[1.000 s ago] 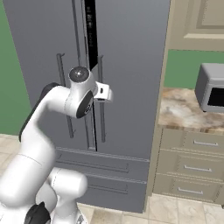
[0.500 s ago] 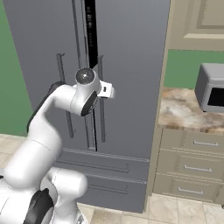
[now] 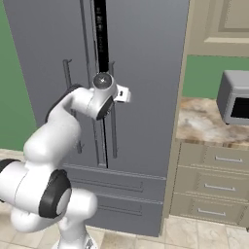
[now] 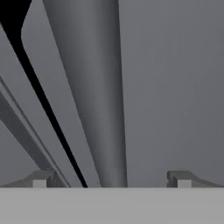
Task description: Open the fridge, remove the pear, corn, and steak, and place them on any counter.
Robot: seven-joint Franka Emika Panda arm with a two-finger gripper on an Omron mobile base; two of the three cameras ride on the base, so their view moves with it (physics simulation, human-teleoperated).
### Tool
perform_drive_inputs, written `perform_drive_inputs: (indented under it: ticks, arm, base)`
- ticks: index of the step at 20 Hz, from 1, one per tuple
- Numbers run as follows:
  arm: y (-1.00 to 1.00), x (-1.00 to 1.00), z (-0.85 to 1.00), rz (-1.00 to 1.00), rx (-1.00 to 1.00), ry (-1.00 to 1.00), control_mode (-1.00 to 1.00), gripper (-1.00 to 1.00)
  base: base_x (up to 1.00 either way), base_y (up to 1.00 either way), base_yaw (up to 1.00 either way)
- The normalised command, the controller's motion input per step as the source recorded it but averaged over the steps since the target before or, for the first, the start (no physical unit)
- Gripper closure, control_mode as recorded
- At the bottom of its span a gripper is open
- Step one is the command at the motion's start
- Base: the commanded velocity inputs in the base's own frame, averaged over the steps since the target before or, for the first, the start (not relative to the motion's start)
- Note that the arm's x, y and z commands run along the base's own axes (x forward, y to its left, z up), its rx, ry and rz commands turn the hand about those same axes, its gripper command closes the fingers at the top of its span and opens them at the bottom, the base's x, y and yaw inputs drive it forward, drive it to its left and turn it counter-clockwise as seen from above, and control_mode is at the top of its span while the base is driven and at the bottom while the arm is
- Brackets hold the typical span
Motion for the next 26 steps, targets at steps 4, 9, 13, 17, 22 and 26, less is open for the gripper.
perform_drive_inputs:
  ticks: [4, 9, 13, 17, 22, 26]
  arm:
    - [0.00, 0.70, -0.06, 0.00, 0.00, -0.01, -1.00, -1.00]
    - [0.00, 0.43, -0.38, 0.00, 0.00, -0.19, -1.00, 1.00]
    - [-0.24, 0.17, -0.43, -0.07, -0.05, -0.30, -1.00, 1.00]
    - [-0.89, 0.00, -0.25, -0.32, -0.10, -0.18, -1.00, 1.00]
    - [-1.00, -0.42, -0.05, -0.35, -0.02, -0.06, -1.00, 1.00]
    - [-1.00, -0.99, 0.00, -0.22, 0.01, -0.01, -1.00, 1.00]
  base:
    - [0.00, 0.00, 0.00]
    - [0.00, 0.00, 0.00]
    - [0.00, 0.00, 0.00]
    - [0.00, 0.00, 0.00]
    - [0.00, 0.00, 0.00]
    - [0.00, 0.00, 0.00]
